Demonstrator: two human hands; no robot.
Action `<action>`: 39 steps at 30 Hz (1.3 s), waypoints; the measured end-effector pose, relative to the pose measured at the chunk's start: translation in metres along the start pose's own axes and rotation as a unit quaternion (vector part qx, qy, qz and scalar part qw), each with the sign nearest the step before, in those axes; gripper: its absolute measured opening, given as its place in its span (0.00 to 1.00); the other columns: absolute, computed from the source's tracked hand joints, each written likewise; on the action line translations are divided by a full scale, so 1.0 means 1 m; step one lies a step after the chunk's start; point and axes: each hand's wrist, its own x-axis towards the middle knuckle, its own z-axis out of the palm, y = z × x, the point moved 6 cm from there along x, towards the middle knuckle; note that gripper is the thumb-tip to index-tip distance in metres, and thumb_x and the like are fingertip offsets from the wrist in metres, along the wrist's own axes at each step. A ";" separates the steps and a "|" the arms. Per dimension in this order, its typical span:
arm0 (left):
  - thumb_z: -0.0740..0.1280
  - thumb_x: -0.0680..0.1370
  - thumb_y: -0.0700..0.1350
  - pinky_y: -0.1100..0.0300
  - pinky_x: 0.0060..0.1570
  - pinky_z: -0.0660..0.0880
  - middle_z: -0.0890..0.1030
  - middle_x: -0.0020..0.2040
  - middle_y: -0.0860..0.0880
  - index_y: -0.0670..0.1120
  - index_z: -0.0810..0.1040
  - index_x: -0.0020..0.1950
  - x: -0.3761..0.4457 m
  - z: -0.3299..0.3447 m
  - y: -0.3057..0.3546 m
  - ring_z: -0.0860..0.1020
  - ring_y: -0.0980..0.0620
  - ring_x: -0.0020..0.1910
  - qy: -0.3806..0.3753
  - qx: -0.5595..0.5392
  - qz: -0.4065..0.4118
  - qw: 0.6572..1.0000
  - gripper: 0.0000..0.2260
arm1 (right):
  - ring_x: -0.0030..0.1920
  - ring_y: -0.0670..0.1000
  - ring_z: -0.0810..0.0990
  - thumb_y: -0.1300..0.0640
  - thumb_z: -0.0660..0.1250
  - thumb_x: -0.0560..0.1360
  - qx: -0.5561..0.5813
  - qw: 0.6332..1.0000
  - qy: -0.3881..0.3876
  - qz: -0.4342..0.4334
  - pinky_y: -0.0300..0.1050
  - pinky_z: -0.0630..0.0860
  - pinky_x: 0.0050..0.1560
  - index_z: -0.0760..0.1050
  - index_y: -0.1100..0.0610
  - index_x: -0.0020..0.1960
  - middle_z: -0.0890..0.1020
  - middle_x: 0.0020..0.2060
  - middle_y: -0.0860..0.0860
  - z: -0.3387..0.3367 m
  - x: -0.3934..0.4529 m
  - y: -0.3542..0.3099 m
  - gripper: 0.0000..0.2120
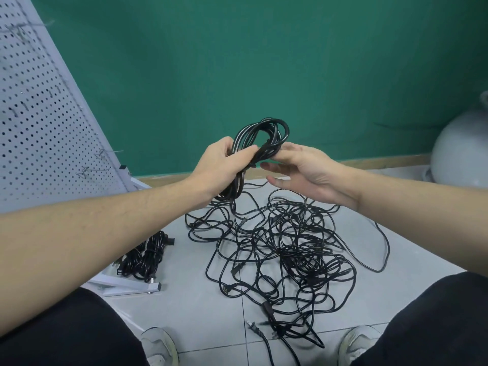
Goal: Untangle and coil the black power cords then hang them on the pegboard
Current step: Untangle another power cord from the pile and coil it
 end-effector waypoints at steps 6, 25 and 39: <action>0.70 0.78 0.52 0.55 0.39 0.69 0.74 0.36 0.49 0.46 0.71 0.44 0.001 -0.004 -0.001 0.70 0.52 0.33 0.000 0.063 0.034 0.997 0.12 | 0.54 0.50 0.84 0.65 0.64 0.80 -0.050 0.999 -0.003 0.002 0.49 0.81 0.55 0.80 0.56 0.56 0.86 0.52 0.52 0.004 -0.002 0.003 0.09; 0.64 0.81 0.51 0.54 0.37 0.68 0.76 0.39 0.51 0.47 0.68 0.44 0.003 0.010 0.002 0.72 0.50 0.37 -0.002 0.189 -0.014 0.982 0.11 | 0.47 0.53 0.83 0.57 0.68 0.80 -0.080 0.991 0.103 -0.039 0.52 0.78 0.61 0.79 0.58 0.56 0.85 0.50 0.57 -0.004 0.007 -0.005 0.06; 0.62 0.82 0.49 0.56 0.47 0.75 0.82 0.45 0.50 0.46 0.78 0.54 -0.002 0.022 -0.007 0.79 0.49 0.45 -0.021 0.101 -0.060 0.993 0.08 | 0.41 0.50 0.83 0.65 0.69 0.78 -0.064 0.985 0.148 -0.057 0.45 0.79 0.43 0.64 0.51 0.73 0.85 0.42 0.52 -0.013 0.009 -0.013 0.27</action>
